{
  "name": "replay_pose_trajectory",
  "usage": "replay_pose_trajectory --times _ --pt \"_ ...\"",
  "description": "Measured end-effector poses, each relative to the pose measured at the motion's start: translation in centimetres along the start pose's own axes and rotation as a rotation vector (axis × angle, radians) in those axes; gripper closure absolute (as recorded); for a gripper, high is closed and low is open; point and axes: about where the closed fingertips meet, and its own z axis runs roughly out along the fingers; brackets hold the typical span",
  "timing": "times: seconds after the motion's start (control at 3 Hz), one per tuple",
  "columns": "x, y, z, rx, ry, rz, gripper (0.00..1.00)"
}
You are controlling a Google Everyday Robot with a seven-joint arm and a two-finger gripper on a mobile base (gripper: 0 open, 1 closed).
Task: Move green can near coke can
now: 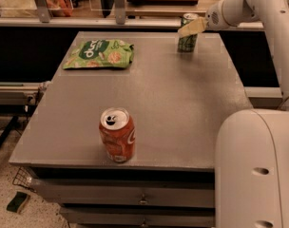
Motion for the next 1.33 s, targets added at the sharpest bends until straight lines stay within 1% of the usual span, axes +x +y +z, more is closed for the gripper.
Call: replay_pose_trajectory --times 0.33,0.67,1.0,1.33 --pt "-0.1 1.4 0.0 -0.032 -0.001 0.038 0.46" --pt "-0.2 2.0 0.0 -0.043 -0.011 0.064 0.7" --pt "-0.3 2.1 -3.3 -0.065 -0.054 0.057 0.99" --pt "0.4 2.7 -8.7 -0.089 -0.106 0.018 1.0"
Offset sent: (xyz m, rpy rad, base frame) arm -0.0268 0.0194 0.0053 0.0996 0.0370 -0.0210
